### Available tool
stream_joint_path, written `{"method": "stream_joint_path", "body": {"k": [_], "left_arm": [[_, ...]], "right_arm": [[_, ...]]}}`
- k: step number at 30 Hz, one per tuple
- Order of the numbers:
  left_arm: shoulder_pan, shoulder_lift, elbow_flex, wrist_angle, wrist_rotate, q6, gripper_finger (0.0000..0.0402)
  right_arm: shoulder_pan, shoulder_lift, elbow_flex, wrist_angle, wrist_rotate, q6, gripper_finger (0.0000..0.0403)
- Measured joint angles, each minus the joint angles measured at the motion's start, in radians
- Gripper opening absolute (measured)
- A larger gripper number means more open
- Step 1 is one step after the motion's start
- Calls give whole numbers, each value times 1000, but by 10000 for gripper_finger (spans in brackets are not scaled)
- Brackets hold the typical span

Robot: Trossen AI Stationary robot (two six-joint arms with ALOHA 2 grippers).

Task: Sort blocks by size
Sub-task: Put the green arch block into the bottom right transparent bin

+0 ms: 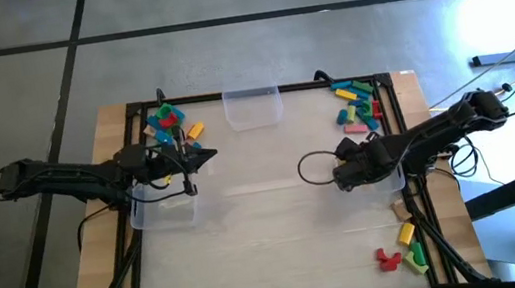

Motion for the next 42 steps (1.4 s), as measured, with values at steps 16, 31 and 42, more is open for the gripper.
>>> {"method": "stream_joint_path", "body": {"k": [16, 31, 42], "left_arm": [[0, 0, 0, -1, 0, 1, 4], [0, 0, 0, -3, 0, 1, 4], [0, 0, 0, -28, 0, 1, 4]], "right_arm": [[-493, -1, 106, -58, 177, -246, 200], [-981, 91, 106, 120, 101, -518, 182], [-1120, 242, 106, 118, 16, -528, 182]]}}
